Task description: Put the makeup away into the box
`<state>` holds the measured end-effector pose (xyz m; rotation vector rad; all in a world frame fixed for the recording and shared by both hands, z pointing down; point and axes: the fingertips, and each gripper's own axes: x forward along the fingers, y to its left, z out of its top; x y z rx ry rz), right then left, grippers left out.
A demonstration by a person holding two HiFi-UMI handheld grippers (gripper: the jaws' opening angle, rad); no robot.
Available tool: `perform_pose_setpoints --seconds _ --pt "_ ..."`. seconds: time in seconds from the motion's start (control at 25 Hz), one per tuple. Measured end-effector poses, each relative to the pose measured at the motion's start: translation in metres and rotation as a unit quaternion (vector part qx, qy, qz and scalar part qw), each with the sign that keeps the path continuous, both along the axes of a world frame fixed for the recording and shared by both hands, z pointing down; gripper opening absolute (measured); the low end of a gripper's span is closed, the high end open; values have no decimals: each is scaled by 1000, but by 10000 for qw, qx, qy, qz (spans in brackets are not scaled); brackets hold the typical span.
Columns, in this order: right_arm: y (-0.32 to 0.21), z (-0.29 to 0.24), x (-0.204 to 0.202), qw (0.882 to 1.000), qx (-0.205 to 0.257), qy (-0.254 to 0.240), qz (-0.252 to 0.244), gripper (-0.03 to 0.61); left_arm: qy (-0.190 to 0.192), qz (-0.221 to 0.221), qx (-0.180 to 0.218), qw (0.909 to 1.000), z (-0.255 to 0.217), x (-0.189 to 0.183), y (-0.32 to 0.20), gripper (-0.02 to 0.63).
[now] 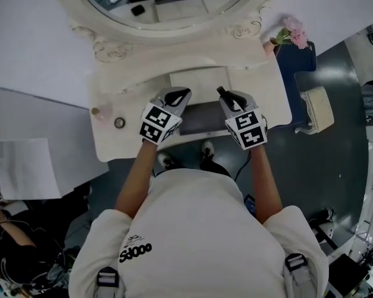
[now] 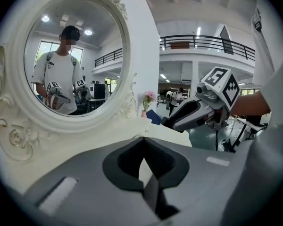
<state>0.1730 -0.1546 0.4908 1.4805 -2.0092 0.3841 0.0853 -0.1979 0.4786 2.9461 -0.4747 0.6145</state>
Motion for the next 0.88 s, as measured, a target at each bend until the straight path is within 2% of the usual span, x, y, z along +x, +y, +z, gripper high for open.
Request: perform_pose_setpoints --seconds 0.24,0.48,0.6,0.72,0.88 --pt "3 46 0 9984 -463 228 -246 92 -407 60 -215 9989 35 1 7 20" --pt "14 103 -3 9896 -1121 587 -679 92 -553 -79 -420 9976 57 -2 12 20" --pt "23 129 -1 9791 -1404 1069 -1010 92 -610 -176 -468 9969 63 -5 13 20" --pt "30 149 -3 9630 -1574 1641 -1447 92 -654 -305 -487 9962 67 -10 11 20" --pt "32 166 -6 9468 -1690 2026 -1843 92 -700 -491 -556 9948 70 -18 10 20"
